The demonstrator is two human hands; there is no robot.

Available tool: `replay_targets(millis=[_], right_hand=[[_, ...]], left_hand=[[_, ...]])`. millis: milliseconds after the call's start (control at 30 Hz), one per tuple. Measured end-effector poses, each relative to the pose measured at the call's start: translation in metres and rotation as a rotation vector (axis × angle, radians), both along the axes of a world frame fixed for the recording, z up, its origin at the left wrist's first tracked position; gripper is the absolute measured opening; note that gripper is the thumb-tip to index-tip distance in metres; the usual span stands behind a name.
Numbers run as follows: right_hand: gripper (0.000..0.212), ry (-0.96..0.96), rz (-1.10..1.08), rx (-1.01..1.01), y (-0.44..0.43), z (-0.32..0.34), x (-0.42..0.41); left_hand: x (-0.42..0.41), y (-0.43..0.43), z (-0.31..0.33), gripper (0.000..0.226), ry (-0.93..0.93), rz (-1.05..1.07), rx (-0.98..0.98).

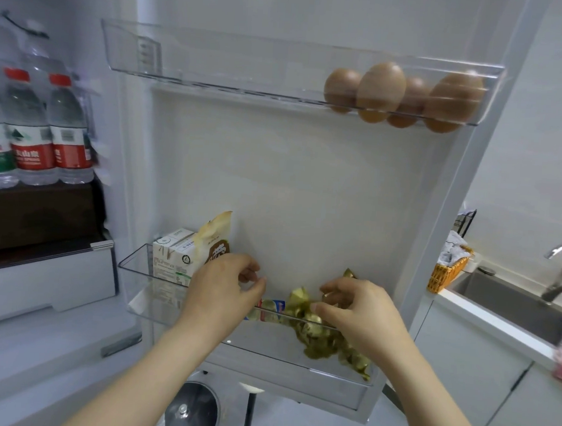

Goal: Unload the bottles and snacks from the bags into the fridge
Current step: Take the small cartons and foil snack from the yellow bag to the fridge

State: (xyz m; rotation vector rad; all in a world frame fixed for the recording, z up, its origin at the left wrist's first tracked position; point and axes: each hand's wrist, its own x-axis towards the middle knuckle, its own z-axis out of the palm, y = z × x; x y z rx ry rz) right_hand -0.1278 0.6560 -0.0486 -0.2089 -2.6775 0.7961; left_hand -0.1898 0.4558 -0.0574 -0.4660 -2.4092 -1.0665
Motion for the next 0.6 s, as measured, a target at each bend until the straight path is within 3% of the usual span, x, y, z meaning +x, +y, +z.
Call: replay_targets(millis=[367, 600], right_hand=[[0.023, 0.153, -0.013, 0.007, 0.000, -0.001, 0.001], [0.020, 0.330, 0.050, -0.201, 0.006, 0.007, 0.014]], left_hand=[[-0.001, 0.001, 0.001, 0.020, -0.029, -0.009, 0.005], [0.000, 0.001, 0.003, 0.019, -0.071, -0.016, -0.024]])
